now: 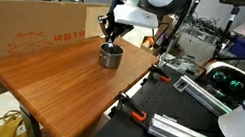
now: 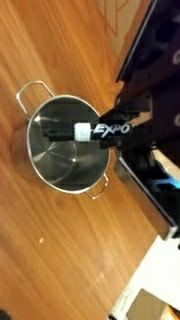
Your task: Put the marker in the silver pot
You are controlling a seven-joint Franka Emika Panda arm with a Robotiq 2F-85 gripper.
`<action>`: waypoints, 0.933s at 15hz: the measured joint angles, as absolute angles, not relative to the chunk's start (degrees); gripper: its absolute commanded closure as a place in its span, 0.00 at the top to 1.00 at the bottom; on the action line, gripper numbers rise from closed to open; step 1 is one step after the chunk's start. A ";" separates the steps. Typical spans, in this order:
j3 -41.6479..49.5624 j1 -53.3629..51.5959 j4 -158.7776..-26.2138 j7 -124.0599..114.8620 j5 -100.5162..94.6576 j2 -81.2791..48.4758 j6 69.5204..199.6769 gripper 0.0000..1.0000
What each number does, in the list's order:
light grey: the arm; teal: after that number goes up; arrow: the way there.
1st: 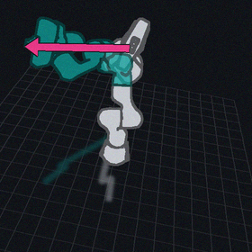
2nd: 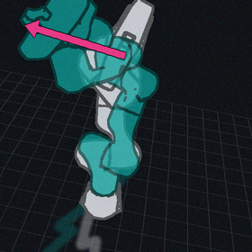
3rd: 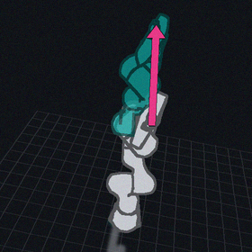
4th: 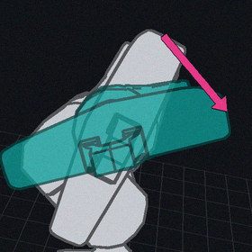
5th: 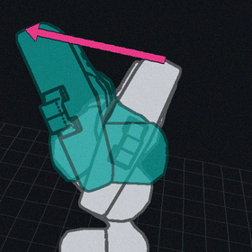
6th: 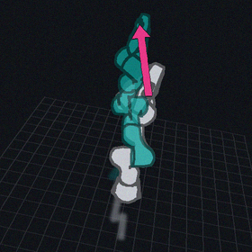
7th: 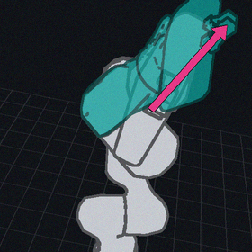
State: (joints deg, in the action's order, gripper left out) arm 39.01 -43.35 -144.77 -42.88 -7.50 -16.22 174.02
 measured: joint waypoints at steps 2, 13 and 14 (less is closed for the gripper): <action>37.81 -42.08 -143.52 -42.87 -7.16 -17.38 172.93 0.05; 28.33 -32.63 -137.37 -41.05 -6.34 -21.84 165.80 0.81; 27.38 -31.48 -137.08 -40.70 -6.41 -21.85 165.21 0.88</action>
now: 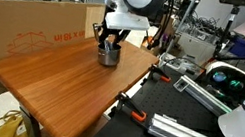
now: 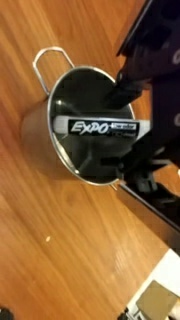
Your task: Put the marker in the silver pot
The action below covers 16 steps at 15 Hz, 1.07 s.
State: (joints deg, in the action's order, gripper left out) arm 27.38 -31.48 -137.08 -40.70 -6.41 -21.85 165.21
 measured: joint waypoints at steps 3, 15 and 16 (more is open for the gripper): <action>24.90 -29.01 -136.58 -40.44 -6.79 -21.86 164.06 0.99; 24.22 -28.16 -138.60 -40.63 -10.93 -19.60 170.40 0.36; 24.30 -28.16 -139.06 -40.58 -10.95 -18.99 171.22 0.27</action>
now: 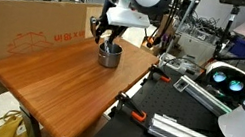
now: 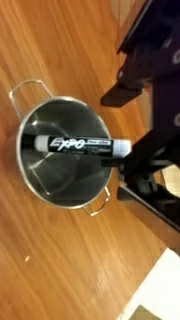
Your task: Put the marker in the silver pot
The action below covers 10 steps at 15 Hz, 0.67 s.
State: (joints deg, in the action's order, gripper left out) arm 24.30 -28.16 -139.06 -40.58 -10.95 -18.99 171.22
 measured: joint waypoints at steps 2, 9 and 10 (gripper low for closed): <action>24.32 -28.17 -139.76 -40.49 -10.95 -18.02 171.75 0.62; 24.35 -28.22 -143.06 -39.93 -10.96 -14.36 173.35 0.92; 24.35 -28.22 -143.83 -39.75 -10.96 -13.24 173.79 0.98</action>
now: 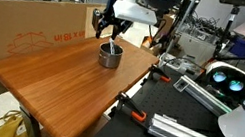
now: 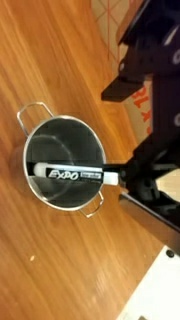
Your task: Put the marker in the silver pot
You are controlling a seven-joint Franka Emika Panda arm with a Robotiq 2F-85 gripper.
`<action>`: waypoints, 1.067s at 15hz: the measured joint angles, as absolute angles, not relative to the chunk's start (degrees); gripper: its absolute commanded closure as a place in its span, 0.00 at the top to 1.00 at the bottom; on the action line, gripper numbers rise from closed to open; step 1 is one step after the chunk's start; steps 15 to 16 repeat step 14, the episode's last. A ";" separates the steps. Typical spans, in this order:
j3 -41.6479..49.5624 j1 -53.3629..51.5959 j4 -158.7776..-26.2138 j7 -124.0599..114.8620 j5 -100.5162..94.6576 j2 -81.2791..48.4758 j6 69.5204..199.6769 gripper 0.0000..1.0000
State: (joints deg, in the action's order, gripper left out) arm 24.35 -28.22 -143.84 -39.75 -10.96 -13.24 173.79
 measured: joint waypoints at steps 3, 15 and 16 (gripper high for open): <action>24.35 -28.22 -146.41 -38.62 -10.96 -9.38 174.60 1.00; 23.30 -27.94 -149.87 -35.01 -9.54 -4.51 174.37 1.00; 23.30 -27.94 -149.87 -35.01 -9.54 -4.51 174.37 1.00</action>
